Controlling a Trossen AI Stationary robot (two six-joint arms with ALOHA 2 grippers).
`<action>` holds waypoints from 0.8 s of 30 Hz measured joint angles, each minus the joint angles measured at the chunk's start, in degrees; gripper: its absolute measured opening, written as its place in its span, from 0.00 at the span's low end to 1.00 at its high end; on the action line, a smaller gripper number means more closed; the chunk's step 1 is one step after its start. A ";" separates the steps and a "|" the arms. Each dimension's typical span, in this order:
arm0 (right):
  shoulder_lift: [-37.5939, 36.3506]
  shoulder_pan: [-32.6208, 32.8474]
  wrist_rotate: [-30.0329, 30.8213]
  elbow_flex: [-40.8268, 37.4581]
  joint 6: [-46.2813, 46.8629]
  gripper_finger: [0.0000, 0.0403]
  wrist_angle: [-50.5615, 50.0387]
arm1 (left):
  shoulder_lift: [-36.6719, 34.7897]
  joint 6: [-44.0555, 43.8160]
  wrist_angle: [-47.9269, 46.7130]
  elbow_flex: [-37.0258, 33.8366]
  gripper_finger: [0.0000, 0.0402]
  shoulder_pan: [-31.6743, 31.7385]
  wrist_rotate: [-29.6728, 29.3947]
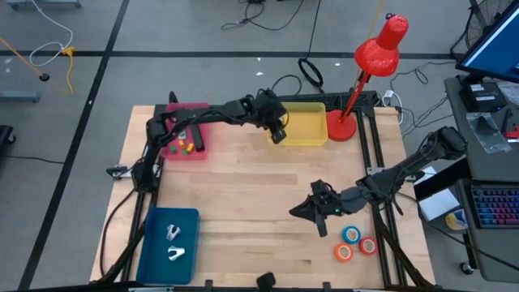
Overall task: Pick and place Stapler, Stapler remover, tape
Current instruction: Put the yellow tape into the yellow bin
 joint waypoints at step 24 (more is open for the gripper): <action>-0.07 0.76 1.24 0.00 0.20 0.01 0.84 | 4.55 -7.75 -2.01 -0.02 0.18 -0.18 0.79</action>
